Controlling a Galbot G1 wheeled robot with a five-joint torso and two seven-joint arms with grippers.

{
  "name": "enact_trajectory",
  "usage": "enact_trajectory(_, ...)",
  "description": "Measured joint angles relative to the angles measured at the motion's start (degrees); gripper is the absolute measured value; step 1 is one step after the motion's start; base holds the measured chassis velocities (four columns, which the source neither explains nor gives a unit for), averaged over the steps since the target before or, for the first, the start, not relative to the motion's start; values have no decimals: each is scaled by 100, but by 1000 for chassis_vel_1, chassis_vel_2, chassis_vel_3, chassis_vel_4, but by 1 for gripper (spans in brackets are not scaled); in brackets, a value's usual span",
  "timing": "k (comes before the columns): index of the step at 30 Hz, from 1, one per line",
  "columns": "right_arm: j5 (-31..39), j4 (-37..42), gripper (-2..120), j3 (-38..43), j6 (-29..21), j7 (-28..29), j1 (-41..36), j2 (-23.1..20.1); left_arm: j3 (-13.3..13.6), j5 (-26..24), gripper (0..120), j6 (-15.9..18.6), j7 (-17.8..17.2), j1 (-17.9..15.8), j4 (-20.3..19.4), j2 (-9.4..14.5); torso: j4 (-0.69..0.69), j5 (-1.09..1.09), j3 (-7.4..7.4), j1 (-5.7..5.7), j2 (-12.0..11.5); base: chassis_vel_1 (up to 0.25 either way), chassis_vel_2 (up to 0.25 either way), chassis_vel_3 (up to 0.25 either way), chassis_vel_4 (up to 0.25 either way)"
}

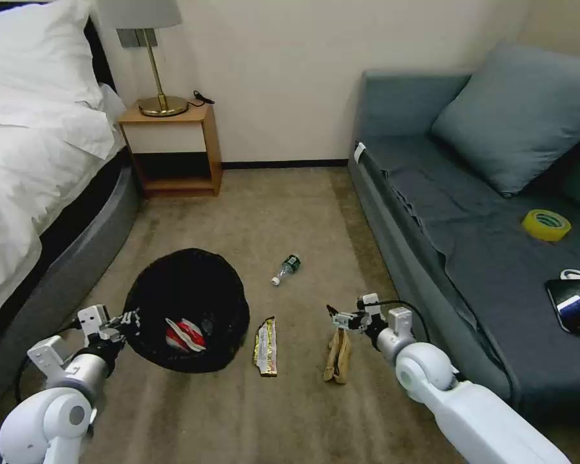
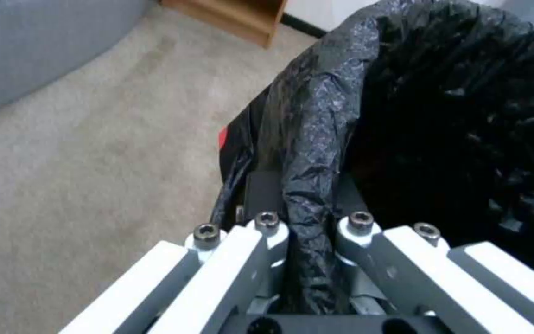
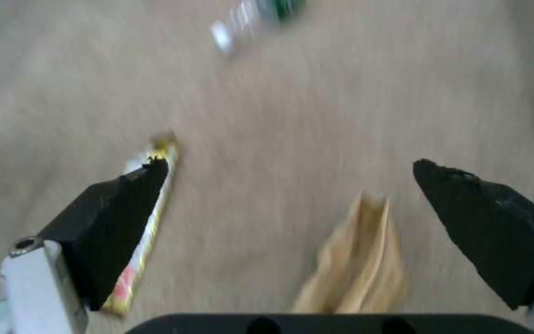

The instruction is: Pick up the trash bin, then pick up the garbage on the floor and place it into the trash bin.

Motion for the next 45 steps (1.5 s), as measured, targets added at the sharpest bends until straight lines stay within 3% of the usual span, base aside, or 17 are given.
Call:
enact_trajectory(8,1048,-1007,100,-631,-1029,874,979,559,-168,-36,4,5,25,24,-13,40,2,1,0,0,0,0,0,0,0)
enact_trajectory(14,1221,-1419,100,-653,-1394,1264,1166,692,-224,-45,4,3,53,7,113,78,1,1,0,0,0,0,0,0,0)
enact_trajectory(27,585,-1975,100,-588,-1303,921,975,854,-139,-25,4,-14,70,-5,198,86,1,2,0,0,0,0,0,0,0)
enact_trajectory(39,-28,-2442,99,-732,-972,632,809,1146,-253,-35,4,-75,144,53,309,112,1,1,0,0,0,0,0,0,0)
enact_trajectory(45,-144,-2541,80,-751,-806,553,778,1233,-280,-43,4,-101,177,49,364,130,-1,-4,-1,0,0,0,0,0,0)
